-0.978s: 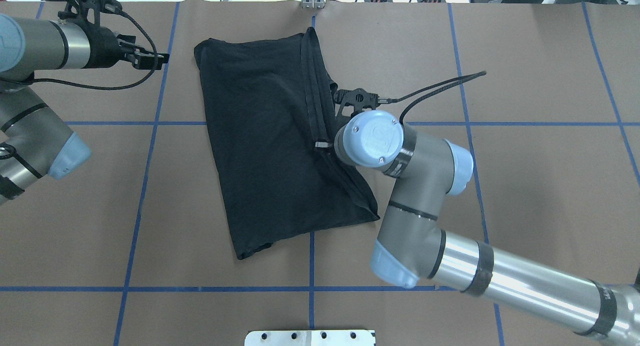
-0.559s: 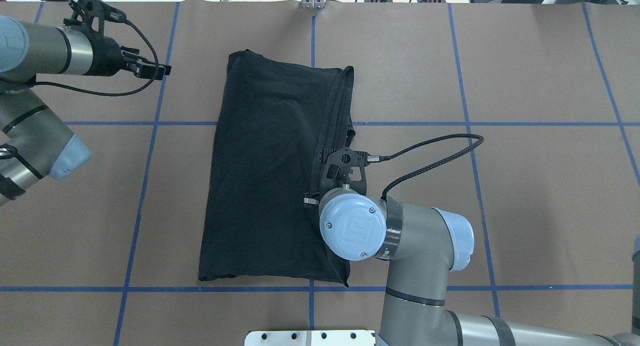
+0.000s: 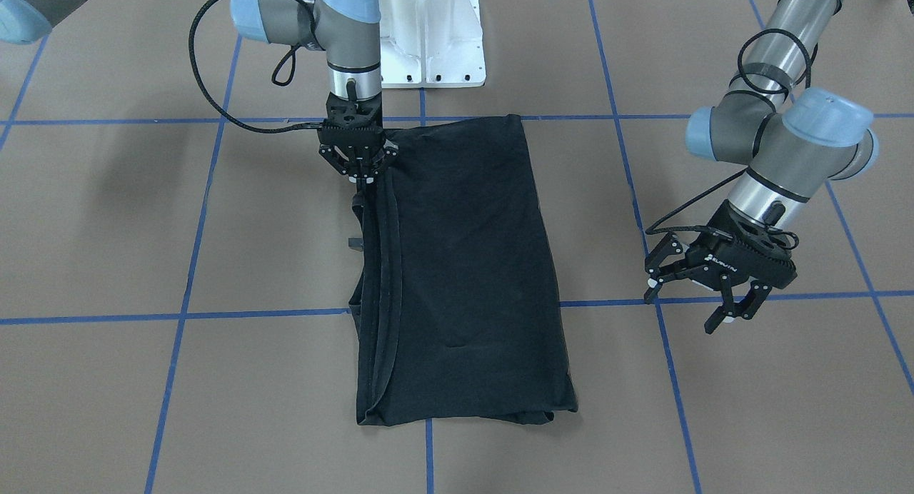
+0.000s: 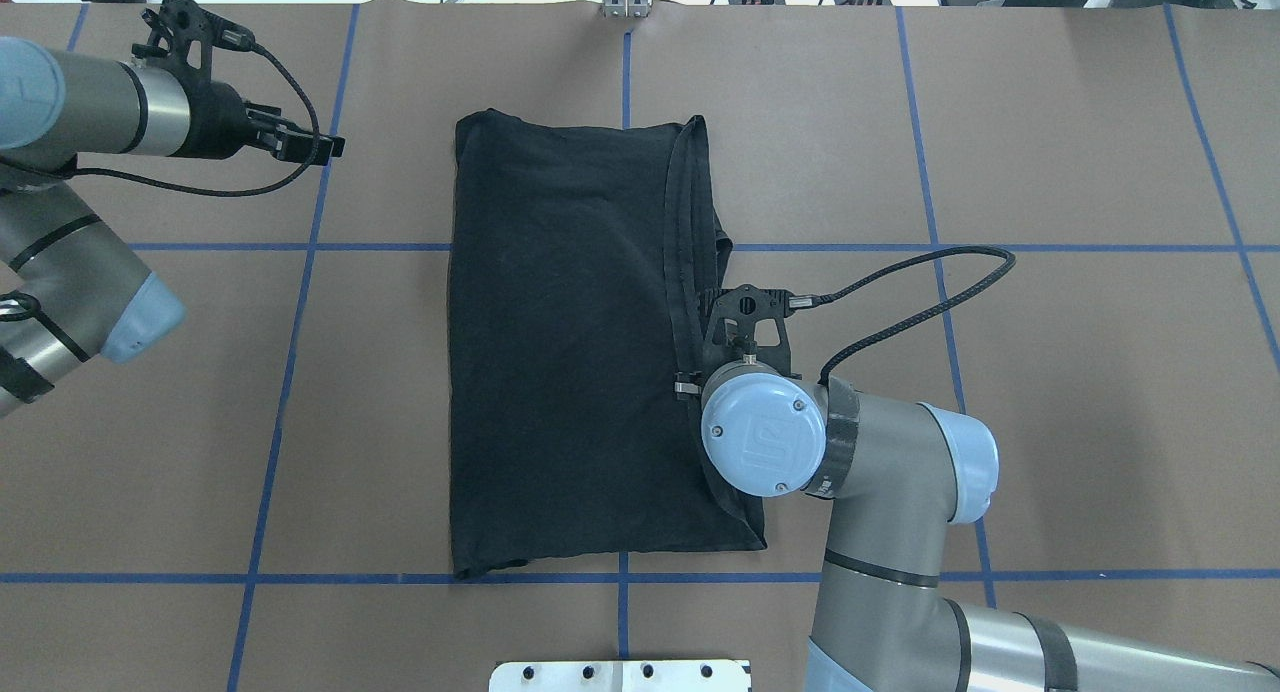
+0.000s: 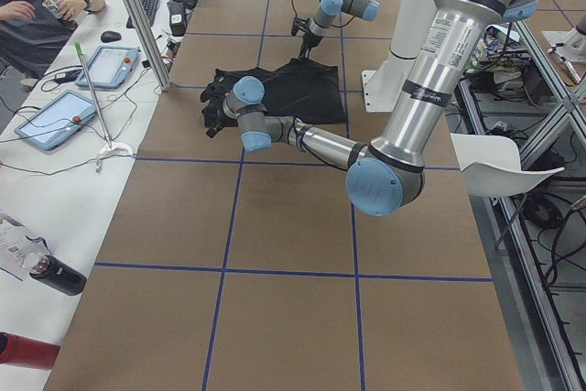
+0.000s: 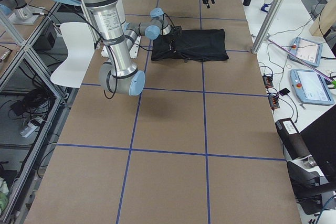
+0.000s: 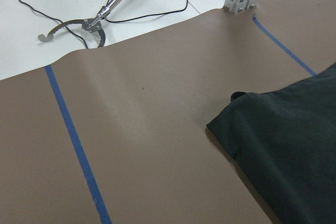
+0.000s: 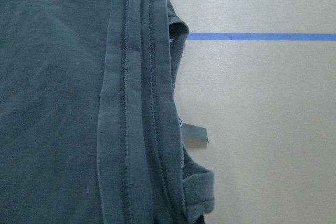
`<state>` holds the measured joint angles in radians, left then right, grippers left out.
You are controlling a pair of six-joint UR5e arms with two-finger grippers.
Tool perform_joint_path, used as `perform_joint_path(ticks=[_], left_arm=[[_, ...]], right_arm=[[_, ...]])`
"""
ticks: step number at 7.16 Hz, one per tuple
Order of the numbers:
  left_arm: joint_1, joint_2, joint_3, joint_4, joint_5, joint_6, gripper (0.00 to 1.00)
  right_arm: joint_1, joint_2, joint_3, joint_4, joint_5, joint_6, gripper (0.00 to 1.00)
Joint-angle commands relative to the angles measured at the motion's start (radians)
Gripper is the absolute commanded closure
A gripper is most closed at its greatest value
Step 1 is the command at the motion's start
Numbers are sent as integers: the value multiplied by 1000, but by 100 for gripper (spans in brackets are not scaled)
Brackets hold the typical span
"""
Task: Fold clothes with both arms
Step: 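Slide the right gripper along the shirt's long edge toward the robot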
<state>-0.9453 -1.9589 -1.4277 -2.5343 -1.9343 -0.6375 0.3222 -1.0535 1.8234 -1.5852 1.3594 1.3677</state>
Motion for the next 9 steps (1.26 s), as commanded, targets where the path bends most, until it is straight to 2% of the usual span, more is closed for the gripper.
perform_joint_path(ticks=[1, 2, 3, 4, 5, 9], left_arm=[[5, 0, 7, 0, 0, -1, 0], [5, 0, 9, 0, 0, -2, 0], [5, 0, 9, 0, 0, -2, 0], [6, 0, 9, 0, -2, -13, 0], [11, 0, 10, 0, -2, -21, 0], [22, 0, 18, -1, -3, -51, 0]], right_arm=[[-9, -23, -4, 2, -9, 7, 1], [-3, -16, 5, 2, -22, 10, 0], [44, -8, 19, -1, 13, -2, 0], [87, 21, 40, -13, 124, -37, 0], [96, 21, 63, -16, 177, -50, 0], [-55, -6, 100, -103, 172, -122, 1]])
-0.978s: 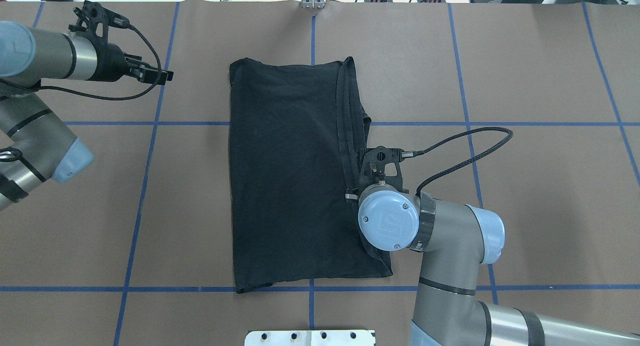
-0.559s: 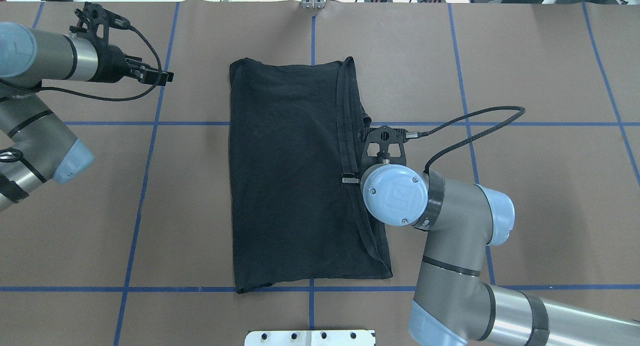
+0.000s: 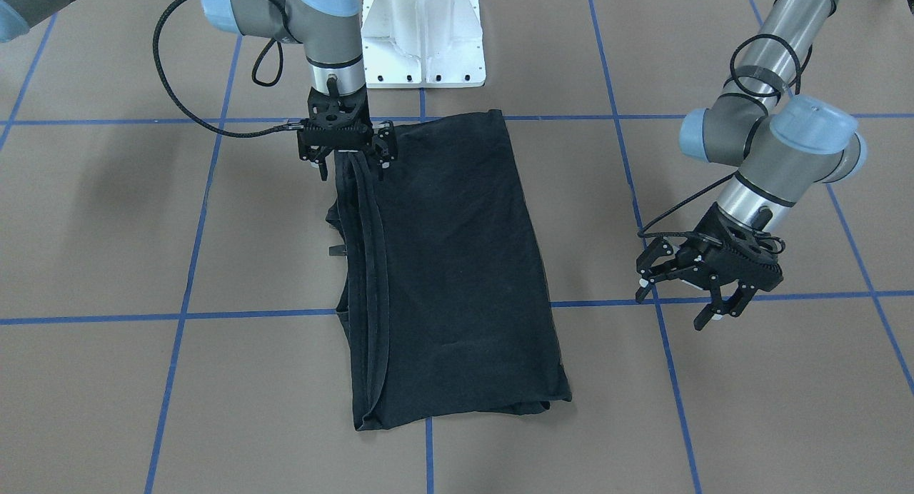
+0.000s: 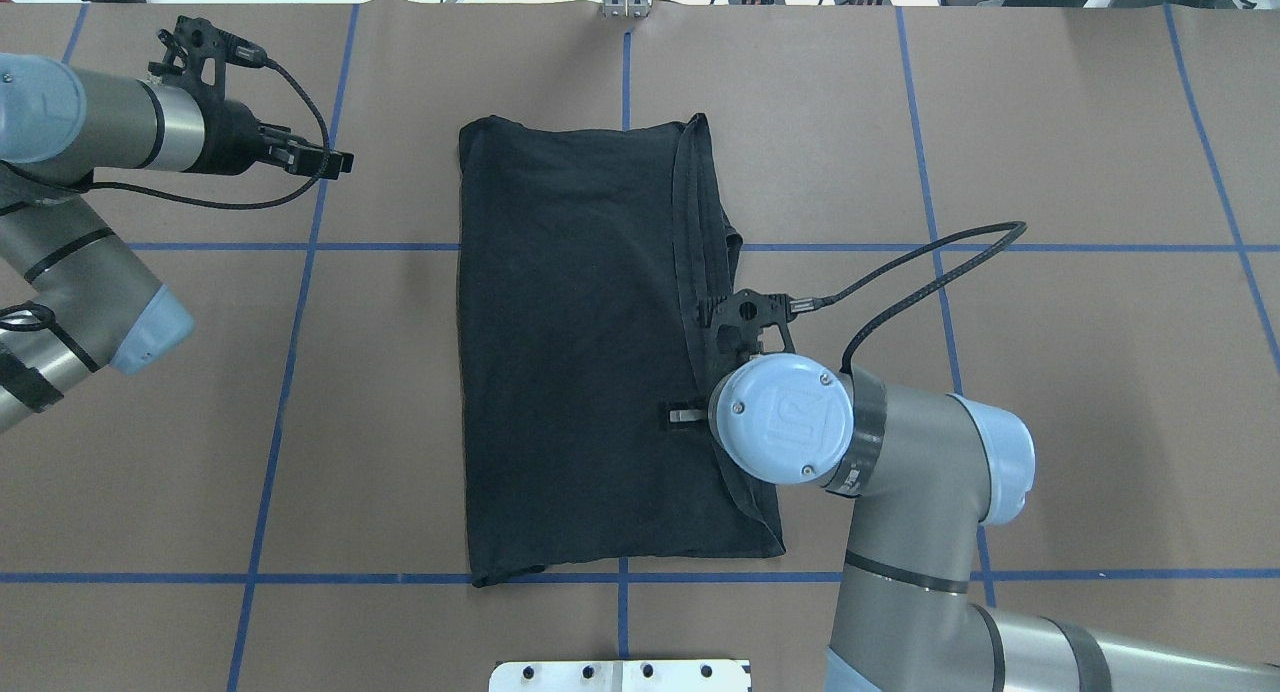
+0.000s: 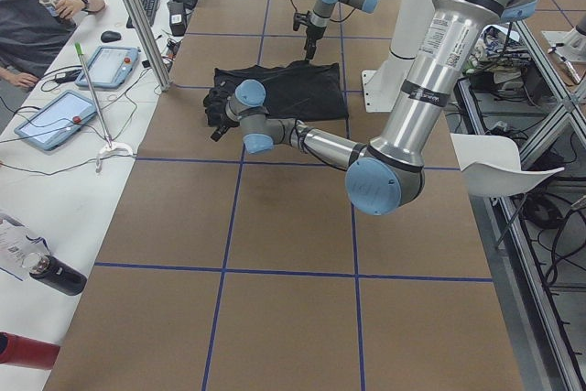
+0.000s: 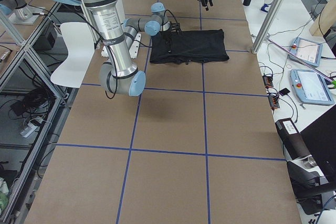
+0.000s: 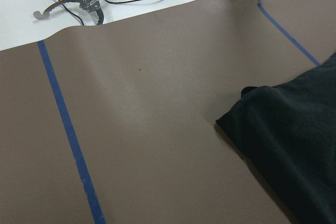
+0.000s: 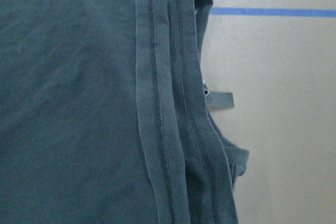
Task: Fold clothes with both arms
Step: 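Slide the right gripper along the shirt's long edge toward the robot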
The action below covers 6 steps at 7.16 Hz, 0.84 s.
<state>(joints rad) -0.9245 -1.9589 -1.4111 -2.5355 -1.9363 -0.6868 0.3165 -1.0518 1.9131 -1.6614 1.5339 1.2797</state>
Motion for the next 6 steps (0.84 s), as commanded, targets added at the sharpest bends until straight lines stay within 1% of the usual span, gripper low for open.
perform_joint_path(ticks=[1, 3, 5, 6], left_arm=[[4, 0, 0, 0, -1, -2, 0], [4, 2, -2, 0, -1, -3, 0], [4, 2, 0, 0, -1, -3, 0], [4, 2, 0, 0, -1, -4, 0]], right_arm=[[-75, -10, 15, -50, -4, -98, 6], [-103, -36, 23, -52, 5, -164, 31], [-120, -74, 23, -50, 3, -203, 37], [-128, -77, 21, -52, 0, -226, 43]])
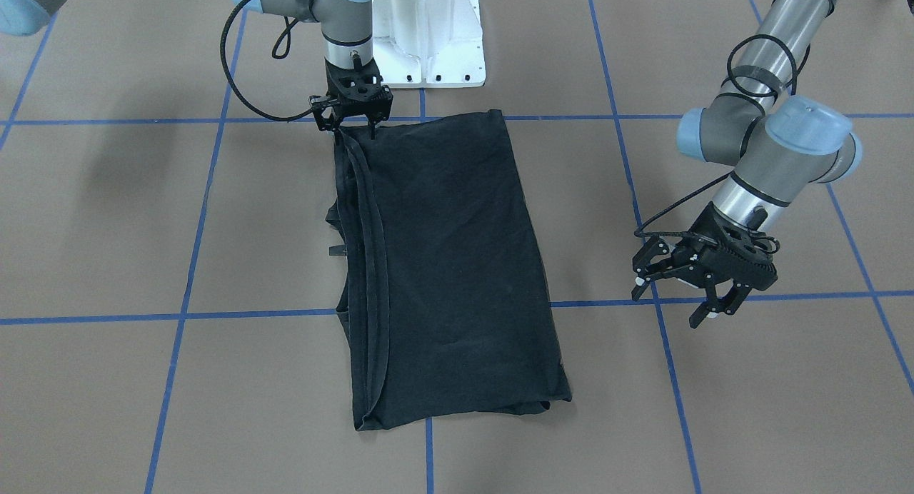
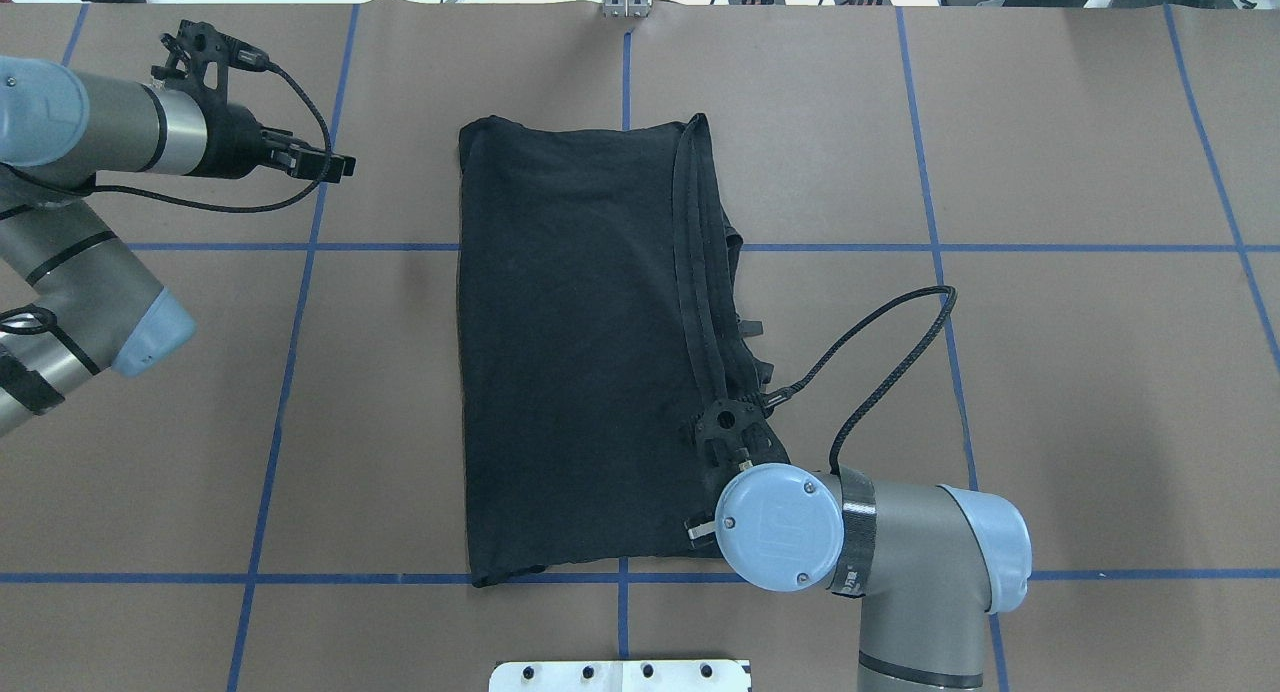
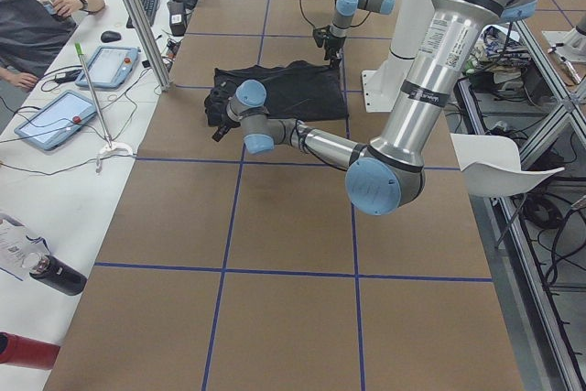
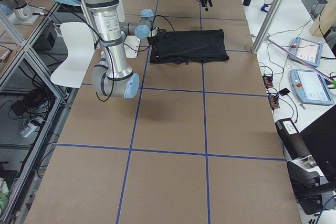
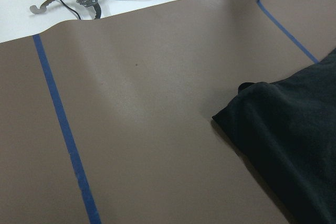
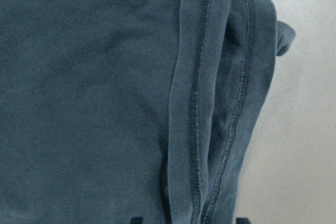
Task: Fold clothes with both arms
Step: 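Slide the right gripper along the shirt's long edge toward the robot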
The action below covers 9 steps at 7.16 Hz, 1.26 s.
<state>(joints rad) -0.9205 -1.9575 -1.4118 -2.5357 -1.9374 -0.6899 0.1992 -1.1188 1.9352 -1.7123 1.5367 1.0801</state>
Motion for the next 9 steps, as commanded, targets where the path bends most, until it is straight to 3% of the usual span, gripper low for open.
perform_joint_path(ticks=[1, 2, 3, 5, 9], left_arm=[[0, 6, -1, 0, 0, 1, 0], [0, 12, -2, -2, 0, 1, 0], [0, 14, -2, -2, 0, 1, 0], [0, 14, -2, -2, 0, 1, 0], [0, 14, -2, -2, 0, 1, 0]], right_arm=[[-18, -25, -1, -1, -7, -58, 45], [-21, -27, 1, -1, -7, -59, 48], [-29, -24, -1, -1, -7, -60, 59], [-30, -22, 11, -1, -9, -59, 92], [-24, -22, 16, -1, -13, -57, 100]])
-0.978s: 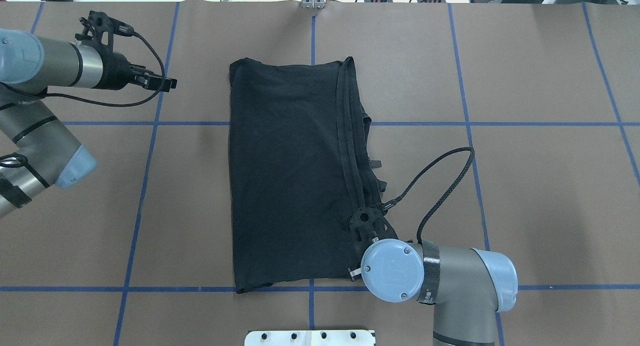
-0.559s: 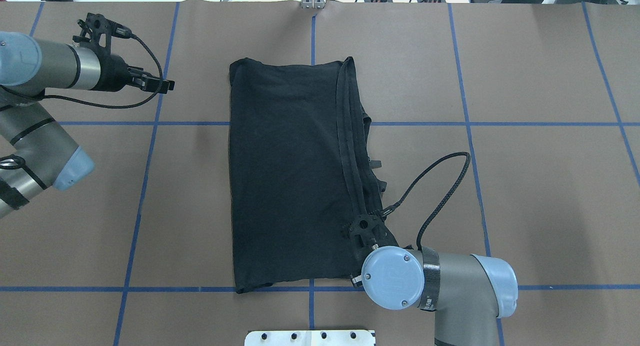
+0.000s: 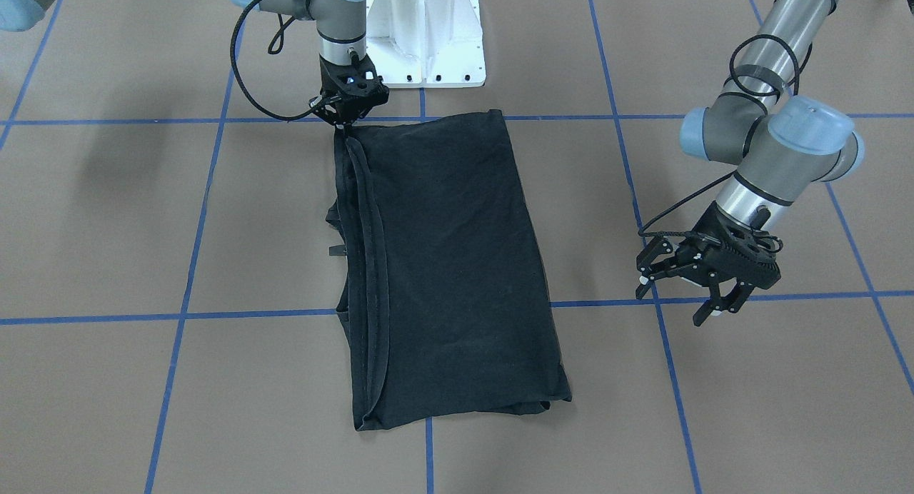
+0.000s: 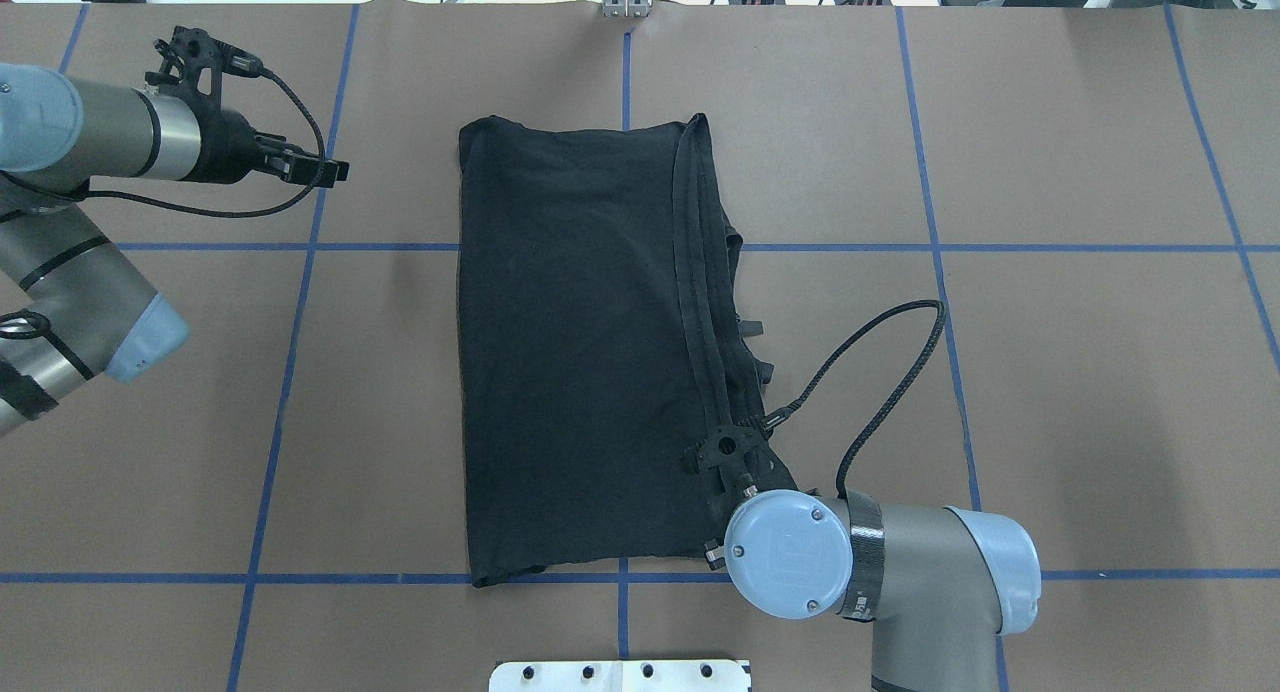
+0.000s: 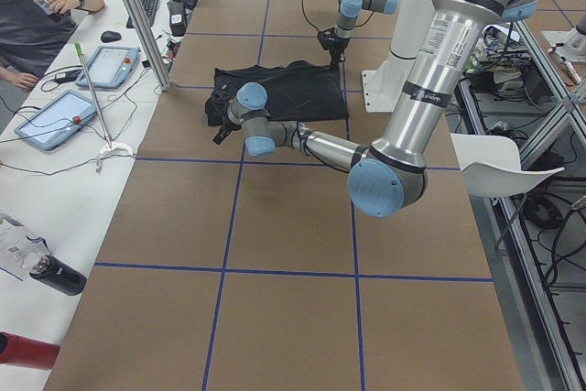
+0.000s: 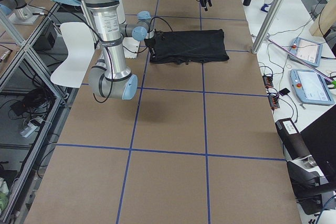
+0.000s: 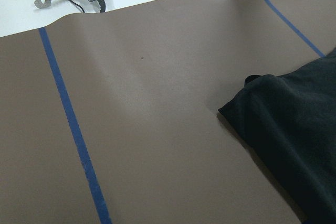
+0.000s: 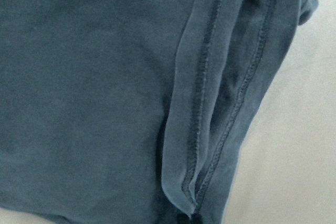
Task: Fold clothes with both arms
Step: 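Slide the right gripper along the shirt's long edge toward the robot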
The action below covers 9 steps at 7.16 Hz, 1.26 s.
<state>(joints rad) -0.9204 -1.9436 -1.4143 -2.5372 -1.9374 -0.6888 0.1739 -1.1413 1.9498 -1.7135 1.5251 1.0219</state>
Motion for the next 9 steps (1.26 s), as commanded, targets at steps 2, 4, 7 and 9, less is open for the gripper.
perform_joint_path(ticks=[2, 4, 7, 9], left_arm=[[0, 0, 0, 0, 0, 0, 0], [0, 0, 0, 0, 2, -2, 0], [2, 0, 2, 0, 0, -2, 0], [2, 0, 5, 0, 0, -2, 0]], right_arm=[[15, -9, 24, 0, -2, 10, 100], [12, -66, 63, 3, -3, 120, 100], [-114, -90, 72, 14, -72, 499, 100], [-122, -91, 67, 14, -82, 500, 40]])
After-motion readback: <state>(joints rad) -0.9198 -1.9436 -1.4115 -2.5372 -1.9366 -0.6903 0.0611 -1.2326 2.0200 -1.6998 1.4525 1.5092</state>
